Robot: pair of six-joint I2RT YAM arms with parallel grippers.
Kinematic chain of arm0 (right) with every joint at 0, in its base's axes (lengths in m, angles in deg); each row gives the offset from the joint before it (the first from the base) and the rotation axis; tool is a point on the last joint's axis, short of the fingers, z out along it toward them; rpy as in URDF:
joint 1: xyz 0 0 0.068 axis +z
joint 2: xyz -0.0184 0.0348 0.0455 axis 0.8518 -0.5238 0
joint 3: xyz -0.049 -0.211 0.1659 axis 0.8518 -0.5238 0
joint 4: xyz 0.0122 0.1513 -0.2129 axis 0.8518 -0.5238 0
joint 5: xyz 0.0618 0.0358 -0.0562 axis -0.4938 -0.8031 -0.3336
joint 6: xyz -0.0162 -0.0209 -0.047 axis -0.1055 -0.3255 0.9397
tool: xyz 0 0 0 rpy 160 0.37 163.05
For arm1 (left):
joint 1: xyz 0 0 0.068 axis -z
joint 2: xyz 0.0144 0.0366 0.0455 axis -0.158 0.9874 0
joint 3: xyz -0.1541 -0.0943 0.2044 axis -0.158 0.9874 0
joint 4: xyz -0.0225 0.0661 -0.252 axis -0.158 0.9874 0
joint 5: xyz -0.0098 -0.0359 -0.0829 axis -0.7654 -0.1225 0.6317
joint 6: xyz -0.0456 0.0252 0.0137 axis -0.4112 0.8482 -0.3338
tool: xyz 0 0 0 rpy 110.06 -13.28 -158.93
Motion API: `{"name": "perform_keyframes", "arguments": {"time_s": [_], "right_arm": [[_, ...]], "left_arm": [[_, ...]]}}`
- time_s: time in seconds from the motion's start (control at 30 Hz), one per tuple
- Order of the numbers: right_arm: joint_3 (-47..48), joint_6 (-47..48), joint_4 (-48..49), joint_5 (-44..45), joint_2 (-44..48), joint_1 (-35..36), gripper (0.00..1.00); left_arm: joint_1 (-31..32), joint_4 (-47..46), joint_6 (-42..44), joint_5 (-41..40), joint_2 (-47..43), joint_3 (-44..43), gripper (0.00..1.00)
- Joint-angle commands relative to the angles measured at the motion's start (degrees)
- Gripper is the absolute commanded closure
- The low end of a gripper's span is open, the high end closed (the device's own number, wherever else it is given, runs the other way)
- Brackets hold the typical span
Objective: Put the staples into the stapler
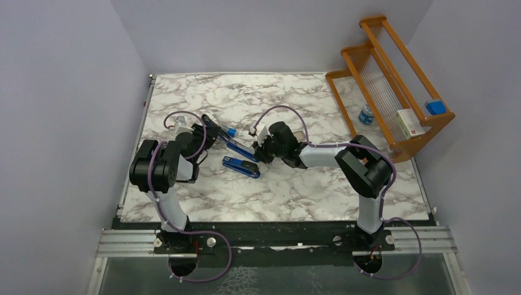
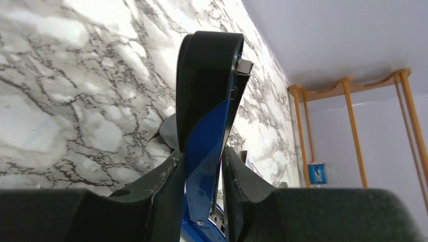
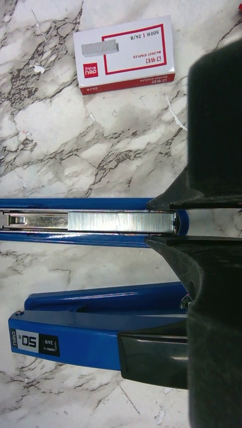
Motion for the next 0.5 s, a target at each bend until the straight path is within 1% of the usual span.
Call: {"name": "perform_keyframes", "arguments": {"time_s": [0.0, 0.17, 0.3, 0.47], "right_arm": [[1.23, 1.47, -2.59, -3.93, -1.17, 0.55, 0.99], [1.83, 1.62, -2.99, -3.82, -1.80, 0.49, 0.99], [1.62, 1.21, -2.09, -4.19, -2.05, 0.51, 0.99], [2.14, 0.84, -1.47, -4.73, -2.92, 0.51, 0.99]], "left_arm": [[2.03, 0.25, 8.20, 1.15, -5.17, -0.77, 0.72], [5.45, 6.03, 15.51, -1.47, -10.12, -0.10, 0.71], [9.16, 10.72, 21.05, -4.25, -15.02, 0.51, 0.61], [12.11, 13.26, 23.79, -4.93, -18.29, 1.69, 0.51]]}}
